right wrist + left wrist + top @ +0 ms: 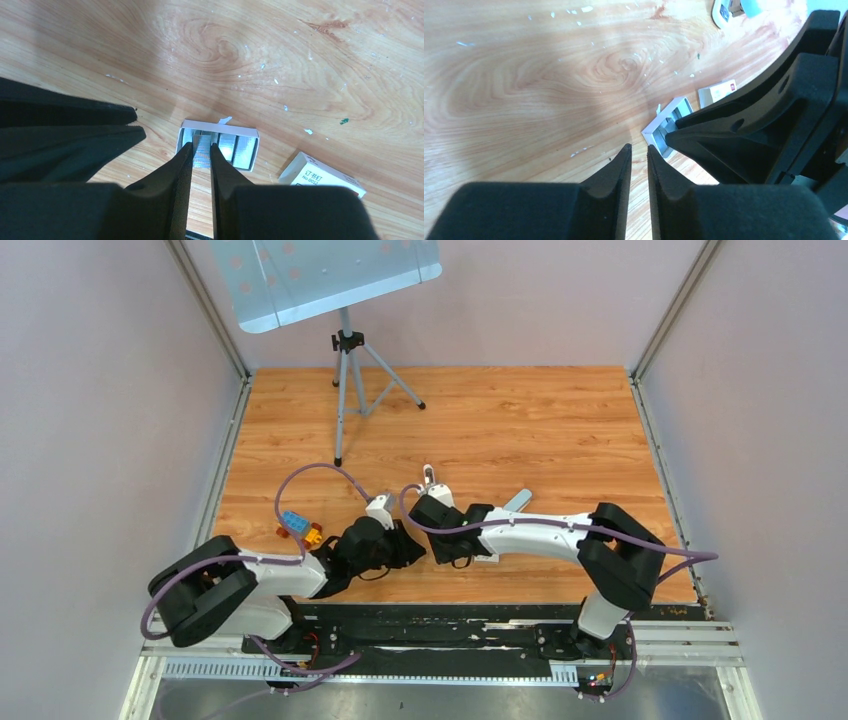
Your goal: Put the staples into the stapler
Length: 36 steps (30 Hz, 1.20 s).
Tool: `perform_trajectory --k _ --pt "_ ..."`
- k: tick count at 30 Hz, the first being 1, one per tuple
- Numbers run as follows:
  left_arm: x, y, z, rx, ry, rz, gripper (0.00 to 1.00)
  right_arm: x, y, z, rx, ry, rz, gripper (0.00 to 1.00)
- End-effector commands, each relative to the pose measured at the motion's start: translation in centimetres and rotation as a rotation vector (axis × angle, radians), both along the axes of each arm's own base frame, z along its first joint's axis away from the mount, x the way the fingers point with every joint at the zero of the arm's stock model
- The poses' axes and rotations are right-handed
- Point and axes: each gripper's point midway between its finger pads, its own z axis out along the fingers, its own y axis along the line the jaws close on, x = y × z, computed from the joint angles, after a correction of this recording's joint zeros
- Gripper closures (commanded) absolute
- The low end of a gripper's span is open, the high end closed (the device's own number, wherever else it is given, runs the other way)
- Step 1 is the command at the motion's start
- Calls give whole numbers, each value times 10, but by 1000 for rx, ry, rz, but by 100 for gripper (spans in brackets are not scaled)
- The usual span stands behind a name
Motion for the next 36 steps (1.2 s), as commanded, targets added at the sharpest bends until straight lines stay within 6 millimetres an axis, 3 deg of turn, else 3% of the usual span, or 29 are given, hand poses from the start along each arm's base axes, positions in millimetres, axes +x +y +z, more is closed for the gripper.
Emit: perform_trajectory --k 1,5,10,15,22,36 --pt "18 18 7 105 -55 69 78 0 3 21 16 -37 22 80" --pt "30 27 25 97 -80 105 70 12 5 39 41 -77 15 80" --pt "44 28 45 38 -103 125 64 41 4 57 66 -111 -6 80" --pt "59 32 48 38 -99 147 63 68 6 69 81 -136 -25 80" --pt "71 40 42 39 -84 159 63 97 11 66 72 -130 -36 80" --pt "72 45 33 87 -92 136 62 134 26 47 53 -113 -55 80"
